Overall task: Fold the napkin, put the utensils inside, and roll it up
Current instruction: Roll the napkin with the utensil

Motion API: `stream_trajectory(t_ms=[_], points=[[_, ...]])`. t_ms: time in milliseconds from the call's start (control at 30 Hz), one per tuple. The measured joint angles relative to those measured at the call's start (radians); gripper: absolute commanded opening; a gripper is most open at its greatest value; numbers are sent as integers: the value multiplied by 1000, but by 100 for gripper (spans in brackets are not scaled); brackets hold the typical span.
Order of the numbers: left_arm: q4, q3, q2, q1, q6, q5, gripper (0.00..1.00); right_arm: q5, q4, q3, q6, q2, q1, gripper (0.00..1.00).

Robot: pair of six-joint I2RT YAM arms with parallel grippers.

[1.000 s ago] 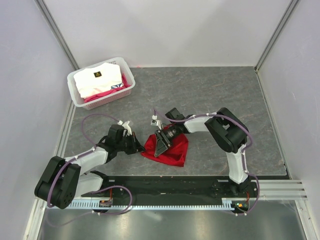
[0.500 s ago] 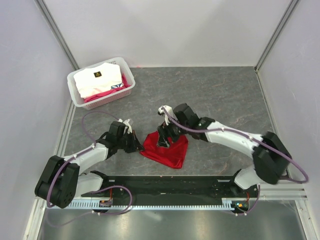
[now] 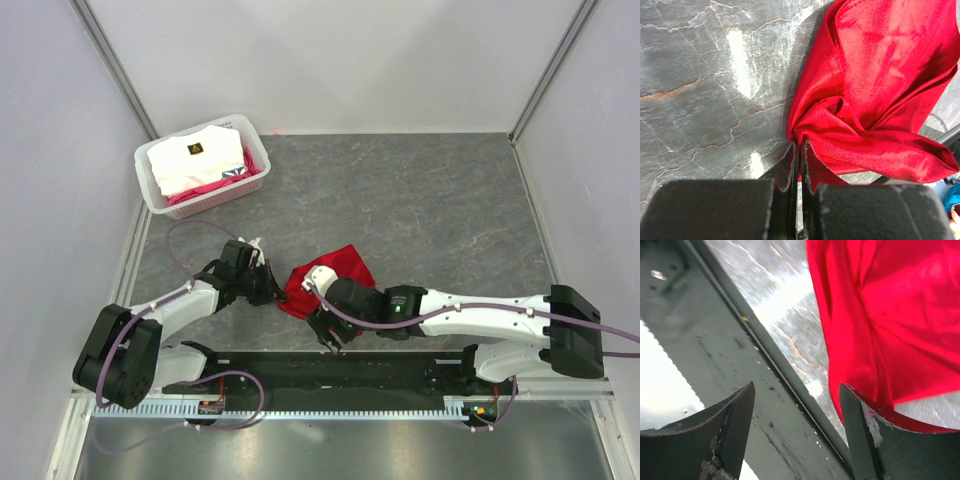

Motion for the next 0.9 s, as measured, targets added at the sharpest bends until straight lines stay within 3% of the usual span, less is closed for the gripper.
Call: stream_trajectory(t_ms=[467,900], points=[[-5,6,5,0,0,0,2,106,-74,-45,47,73,13,73],[-7,14,16,0,0,0,2,156,-36,-82,14,149,10,70]])
